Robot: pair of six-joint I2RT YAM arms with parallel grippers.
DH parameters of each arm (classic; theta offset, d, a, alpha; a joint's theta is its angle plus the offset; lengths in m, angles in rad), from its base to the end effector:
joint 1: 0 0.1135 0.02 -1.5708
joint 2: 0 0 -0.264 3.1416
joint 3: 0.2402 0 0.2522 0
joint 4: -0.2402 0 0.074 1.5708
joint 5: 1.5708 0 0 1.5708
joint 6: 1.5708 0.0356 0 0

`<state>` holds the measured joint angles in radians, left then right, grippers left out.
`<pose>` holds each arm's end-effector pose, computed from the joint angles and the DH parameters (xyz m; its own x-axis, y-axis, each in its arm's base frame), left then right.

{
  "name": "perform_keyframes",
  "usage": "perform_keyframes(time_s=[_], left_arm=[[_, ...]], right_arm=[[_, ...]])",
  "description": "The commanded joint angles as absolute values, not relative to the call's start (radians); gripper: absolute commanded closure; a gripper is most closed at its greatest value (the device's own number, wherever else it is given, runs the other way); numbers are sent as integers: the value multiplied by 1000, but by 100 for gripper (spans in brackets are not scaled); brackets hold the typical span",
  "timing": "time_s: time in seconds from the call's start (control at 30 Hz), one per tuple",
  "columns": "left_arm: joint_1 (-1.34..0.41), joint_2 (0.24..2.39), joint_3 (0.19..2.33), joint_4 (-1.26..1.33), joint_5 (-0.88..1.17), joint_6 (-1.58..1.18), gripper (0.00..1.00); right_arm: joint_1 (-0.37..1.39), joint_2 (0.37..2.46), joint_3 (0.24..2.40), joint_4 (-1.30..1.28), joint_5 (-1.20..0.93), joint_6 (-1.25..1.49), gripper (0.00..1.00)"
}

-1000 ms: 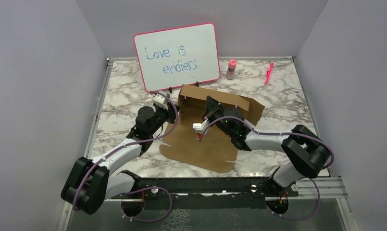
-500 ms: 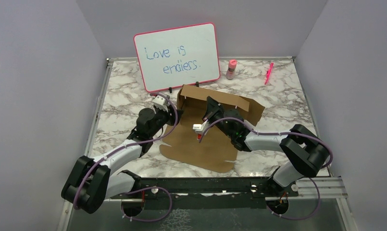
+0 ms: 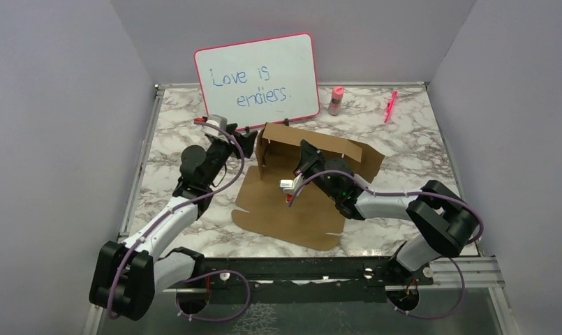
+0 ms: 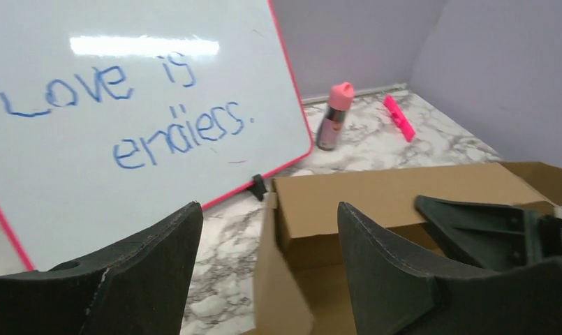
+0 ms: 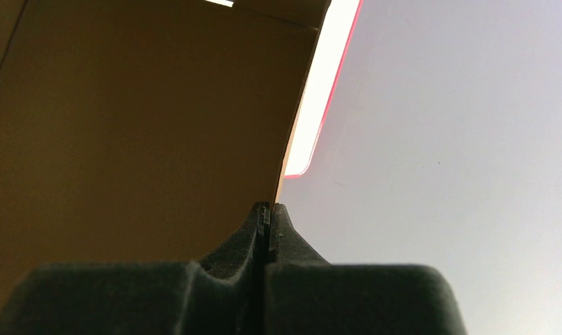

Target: Fold the paper box

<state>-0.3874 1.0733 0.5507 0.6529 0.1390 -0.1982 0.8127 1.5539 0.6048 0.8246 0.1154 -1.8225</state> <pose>0.2246 -0.0970 0.2894 0.0192 -0.2185 -0.9757 0.5152 0.8385 -0.1776 0.2199 0.2263 0.1997 0.6438 -0.7193 0.2610 0.0774 -0.2781 -0.9574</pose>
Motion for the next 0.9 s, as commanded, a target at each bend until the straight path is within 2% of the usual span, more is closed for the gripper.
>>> perform_keyframes(time_s=[0.0,0.1,0.27,0.53,0.87], left_arm=[[-248,1113,514,802,281,-218,26],[-230,1161,494,817,279,-152,19],[-222,1253,453,869,372,-112,18],[-204,1327,359,982,309,-69,15],[-196,1378,435,980,552,-132,15]], right_arm=[[825,1572,604,729,125,-1802,99],[824,1572,612,706,123,-1792,99],[824,1568,620,697,116,-1787,99],[825,1556,619,682,106,-1780,99],[825,1552,628,667,102,-1771,99]])
